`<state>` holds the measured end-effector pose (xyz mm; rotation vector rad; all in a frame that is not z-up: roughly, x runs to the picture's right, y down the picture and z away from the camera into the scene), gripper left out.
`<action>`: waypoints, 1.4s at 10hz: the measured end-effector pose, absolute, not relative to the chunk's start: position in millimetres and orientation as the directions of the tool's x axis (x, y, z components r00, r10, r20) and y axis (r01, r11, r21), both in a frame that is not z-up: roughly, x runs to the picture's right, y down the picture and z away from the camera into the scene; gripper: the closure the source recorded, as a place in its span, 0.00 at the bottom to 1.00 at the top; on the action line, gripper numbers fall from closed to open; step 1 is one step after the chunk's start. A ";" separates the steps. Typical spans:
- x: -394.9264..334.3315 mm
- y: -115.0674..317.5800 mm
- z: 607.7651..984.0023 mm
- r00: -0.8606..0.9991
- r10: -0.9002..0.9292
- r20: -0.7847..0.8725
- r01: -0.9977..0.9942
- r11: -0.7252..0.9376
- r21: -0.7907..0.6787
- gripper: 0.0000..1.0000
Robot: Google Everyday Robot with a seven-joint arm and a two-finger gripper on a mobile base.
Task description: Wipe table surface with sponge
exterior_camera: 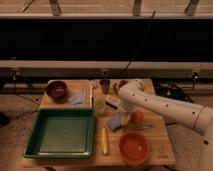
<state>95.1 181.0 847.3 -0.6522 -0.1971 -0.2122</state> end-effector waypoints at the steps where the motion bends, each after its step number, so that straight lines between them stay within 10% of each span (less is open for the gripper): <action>1: 94.8 185.2 845.2 0.959 -0.133 0.251 0.259 0.772 -0.580 1.00; 14: 112.8 143.4 865.0 0.975 -0.130 0.182 0.211 0.810 -0.548 1.00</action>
